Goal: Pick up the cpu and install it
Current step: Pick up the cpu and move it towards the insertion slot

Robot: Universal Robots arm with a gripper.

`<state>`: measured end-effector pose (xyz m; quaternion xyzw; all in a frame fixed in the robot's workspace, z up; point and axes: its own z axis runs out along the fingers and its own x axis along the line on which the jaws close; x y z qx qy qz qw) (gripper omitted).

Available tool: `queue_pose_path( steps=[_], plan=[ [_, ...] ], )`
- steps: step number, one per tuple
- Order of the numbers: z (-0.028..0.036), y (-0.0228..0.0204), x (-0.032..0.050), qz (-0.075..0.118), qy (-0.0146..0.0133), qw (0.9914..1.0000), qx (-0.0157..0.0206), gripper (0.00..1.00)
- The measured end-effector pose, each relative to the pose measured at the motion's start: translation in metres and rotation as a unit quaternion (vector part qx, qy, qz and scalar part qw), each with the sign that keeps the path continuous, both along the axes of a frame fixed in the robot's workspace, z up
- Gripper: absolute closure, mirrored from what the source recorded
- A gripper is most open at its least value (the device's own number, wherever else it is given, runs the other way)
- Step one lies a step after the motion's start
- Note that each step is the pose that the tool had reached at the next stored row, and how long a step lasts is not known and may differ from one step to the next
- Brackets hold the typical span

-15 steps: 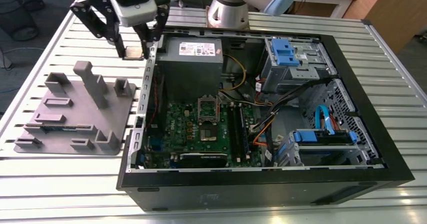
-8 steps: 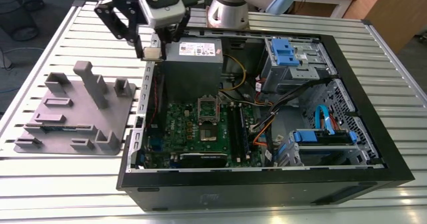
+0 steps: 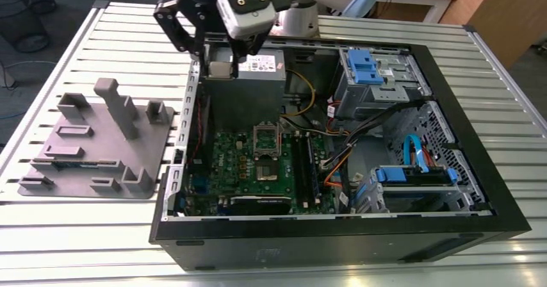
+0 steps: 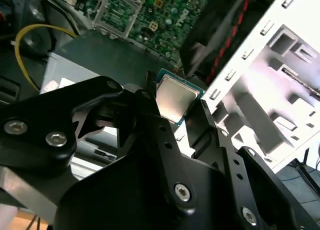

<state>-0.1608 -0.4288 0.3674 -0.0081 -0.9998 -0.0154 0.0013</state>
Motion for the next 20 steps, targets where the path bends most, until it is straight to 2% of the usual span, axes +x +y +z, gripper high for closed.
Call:
queue_pose_path(
  steps=[6, 10, 20],
  plan=[
    [-0.0004, 0.0000, 0.0226, 0.000, 0.0000, 1.00000, 0.0000, 0.53],
    [-0.0007, 0.0000, 0.0341, 0.000, 0.0000, 1.00000, 0.0000, 0.53],
    [-0.0021, 0.0000, 0.0373, 0.000, 0.0000, 1.00000, 0.0000, 0.53]
  ],
)
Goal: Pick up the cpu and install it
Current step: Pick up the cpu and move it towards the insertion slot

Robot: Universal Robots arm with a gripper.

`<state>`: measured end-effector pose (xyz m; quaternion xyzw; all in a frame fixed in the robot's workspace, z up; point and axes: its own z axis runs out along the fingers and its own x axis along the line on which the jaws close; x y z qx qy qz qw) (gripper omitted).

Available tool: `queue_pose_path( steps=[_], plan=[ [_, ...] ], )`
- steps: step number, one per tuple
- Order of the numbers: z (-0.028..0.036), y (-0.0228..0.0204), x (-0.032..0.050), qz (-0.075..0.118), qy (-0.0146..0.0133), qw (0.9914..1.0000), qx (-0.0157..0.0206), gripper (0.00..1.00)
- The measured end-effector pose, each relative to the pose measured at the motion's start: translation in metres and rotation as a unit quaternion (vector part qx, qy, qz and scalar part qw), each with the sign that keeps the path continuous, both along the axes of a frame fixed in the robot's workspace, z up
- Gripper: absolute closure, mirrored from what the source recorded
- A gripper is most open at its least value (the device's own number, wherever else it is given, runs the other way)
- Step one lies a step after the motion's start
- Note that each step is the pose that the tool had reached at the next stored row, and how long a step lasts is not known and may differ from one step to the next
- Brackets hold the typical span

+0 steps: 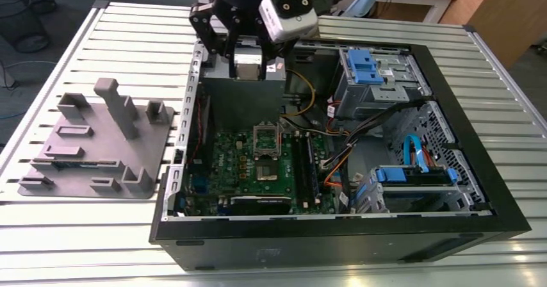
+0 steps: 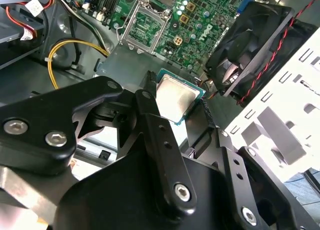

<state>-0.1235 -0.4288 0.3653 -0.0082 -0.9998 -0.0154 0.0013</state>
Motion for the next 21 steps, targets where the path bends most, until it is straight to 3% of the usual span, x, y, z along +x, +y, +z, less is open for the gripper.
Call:
queue_pose_path(
  steps=[21],
  plan=[
    [-0.0104, 0.0000, 0.0000, 0.000, 0.0000, 1.00000, 0.0001, 0.53]
  ],
)
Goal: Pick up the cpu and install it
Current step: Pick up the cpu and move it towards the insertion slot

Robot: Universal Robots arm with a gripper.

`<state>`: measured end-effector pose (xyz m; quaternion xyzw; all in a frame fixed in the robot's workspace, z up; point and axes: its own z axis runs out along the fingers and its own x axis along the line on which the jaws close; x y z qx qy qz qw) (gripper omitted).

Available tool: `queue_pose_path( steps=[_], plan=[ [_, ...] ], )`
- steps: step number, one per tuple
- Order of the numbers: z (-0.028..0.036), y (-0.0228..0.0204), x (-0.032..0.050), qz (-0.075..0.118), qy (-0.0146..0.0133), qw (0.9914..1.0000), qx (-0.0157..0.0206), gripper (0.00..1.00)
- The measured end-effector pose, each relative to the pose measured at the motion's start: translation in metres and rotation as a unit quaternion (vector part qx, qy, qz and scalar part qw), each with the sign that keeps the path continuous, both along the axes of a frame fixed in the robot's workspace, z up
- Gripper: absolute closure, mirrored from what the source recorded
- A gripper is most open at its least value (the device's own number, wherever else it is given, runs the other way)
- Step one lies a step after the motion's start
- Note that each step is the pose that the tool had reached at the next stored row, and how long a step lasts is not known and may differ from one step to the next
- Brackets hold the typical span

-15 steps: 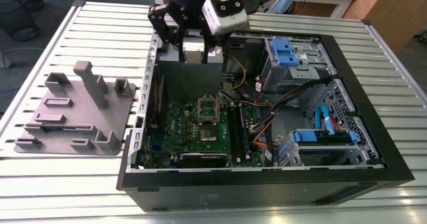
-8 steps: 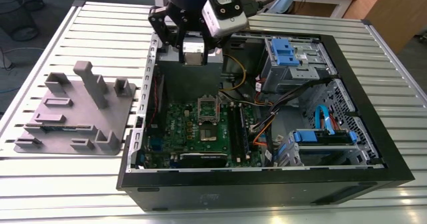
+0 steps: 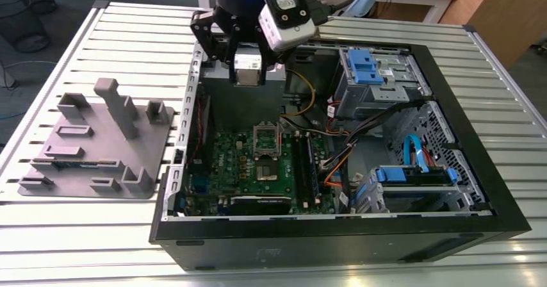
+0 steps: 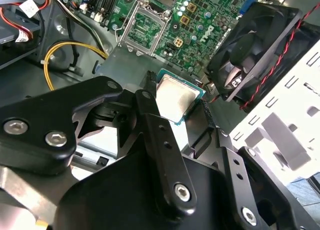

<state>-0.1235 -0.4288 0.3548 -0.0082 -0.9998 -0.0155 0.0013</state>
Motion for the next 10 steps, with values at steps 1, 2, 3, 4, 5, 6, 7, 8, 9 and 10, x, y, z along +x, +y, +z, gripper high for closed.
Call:
queue_pose_path(
  steps=[1, 2, 3, 4, 5, 6, 7, 8, 9, 10],
  plan=[
    [-0.0002, 0.0000, 0.0000, 0.000, 0.0000, 1.00000, -0.0001, 0.53],
    [-0.0003, 0.0000, 0.0000, 0.000, 0.0001, 1.00000, -0.0001, 0.53],
    [-0.0004, 0.0000, 0.0000, 0.000, 0.0000, 1.00000, 0.0000, 0.53],
    [-0.0004, 0.0000, 0.0000, 0.000, 0.0000, 1.00000, 0.0000, 0.53],
    [-0.0004, 0.0000, 0.0000, 0.000, 0.0000, 1.00000, -0.0001, 0.53],
    [-0.0006, 0.0000, 0.0000, 0.000, 0.0000, 1.00000, 0.0000, 0.53],
    [-0.0009, 0.0000, 0.0000, 0.000, -0.0001, 1.00000, 0.0001, 0.53],
    [-0.0014, 0.0000, 0.0000, 0.000, -0.0001, 1.00000, 0.0001, 0.53],
    [-0.0019, 0.0000, 0.0000, 0.000, 0.0000, 1.00000, 0.0000, 0.53],
    [-0.0026, 0.0000, 0.0000, 0.000, 0.0000, 1.00000, 0.0000, 0.53]
  ],
)
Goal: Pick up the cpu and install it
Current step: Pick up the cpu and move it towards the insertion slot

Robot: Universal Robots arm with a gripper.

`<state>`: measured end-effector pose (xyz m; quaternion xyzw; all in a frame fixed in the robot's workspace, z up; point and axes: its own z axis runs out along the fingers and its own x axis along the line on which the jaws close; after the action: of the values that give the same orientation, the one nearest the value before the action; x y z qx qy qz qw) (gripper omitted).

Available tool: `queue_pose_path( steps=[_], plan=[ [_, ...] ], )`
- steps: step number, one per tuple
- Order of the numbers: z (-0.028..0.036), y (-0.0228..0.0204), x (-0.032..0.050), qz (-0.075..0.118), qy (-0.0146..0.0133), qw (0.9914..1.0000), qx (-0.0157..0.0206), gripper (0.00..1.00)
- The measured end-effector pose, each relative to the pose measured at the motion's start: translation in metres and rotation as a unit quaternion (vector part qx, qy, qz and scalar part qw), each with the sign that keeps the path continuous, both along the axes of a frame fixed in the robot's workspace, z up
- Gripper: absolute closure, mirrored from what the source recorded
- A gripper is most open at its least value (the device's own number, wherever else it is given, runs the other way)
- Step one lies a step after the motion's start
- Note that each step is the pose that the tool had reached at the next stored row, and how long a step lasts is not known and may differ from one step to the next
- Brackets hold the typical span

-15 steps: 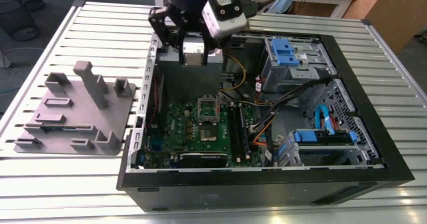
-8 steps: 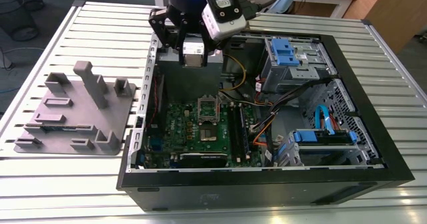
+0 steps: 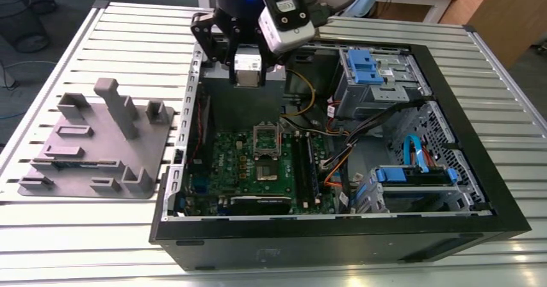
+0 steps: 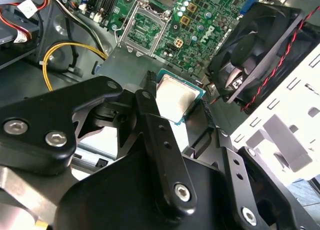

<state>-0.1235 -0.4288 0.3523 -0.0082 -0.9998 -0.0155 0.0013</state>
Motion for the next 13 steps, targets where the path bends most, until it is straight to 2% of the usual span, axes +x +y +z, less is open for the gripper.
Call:
queue_pose_path(
  steps=[13],
  plan=[
    [-0.0093, 0.0000, 0.0000, 0.000, 0.0000, 1.00000, -0.0001, 0.53]
  ],
)
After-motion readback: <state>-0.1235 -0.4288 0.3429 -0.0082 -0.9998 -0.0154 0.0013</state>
